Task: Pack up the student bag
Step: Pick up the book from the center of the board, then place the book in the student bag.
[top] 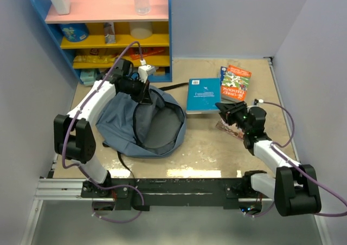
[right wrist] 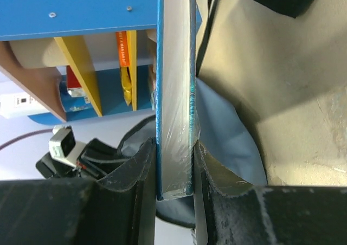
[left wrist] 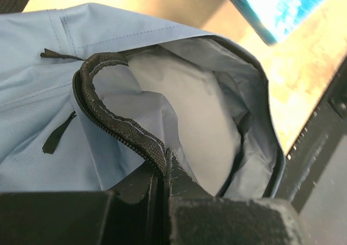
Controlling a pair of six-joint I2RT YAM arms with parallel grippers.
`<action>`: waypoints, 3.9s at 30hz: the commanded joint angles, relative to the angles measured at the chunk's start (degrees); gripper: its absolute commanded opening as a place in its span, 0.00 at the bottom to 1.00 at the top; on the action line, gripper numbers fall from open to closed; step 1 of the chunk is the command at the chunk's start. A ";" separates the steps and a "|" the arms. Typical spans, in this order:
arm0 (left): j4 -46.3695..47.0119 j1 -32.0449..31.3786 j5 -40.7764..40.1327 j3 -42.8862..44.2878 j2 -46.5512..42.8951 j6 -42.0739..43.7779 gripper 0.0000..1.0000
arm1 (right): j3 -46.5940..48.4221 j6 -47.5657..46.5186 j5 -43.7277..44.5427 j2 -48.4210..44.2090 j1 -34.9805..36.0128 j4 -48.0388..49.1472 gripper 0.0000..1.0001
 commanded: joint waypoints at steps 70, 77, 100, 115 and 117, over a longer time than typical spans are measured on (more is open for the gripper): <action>-6.85 -2.65 6.70 12.37 -5.13 -0.68 0.00 | 39.65 -3.32 41.93 36.80 52.41 12.41 0.00; -7.29 -2.65 6.70 12.81 -5.04 -0.68 0.00 | 49.15 -5.25 40.72 44.90 56.37 4.37 0.32; -5.19 -2.57 5.38 8.07 -6.27 0.99 0.00 | 21.32 -17.38 32.98 10.12 35.07 -12.10 0.82; -5.97 -2.57 6.70 5.52 -6.45 3.98 0.00 | 17.79 -21.77 16.04 13.26 -2.94 -15.54 0.90; -6.06 -2.48 6.61 5.34 -6.45 4.33 0.00 | 17.70 -21.77 13.83 14.40 -6.79 -15.54 0.90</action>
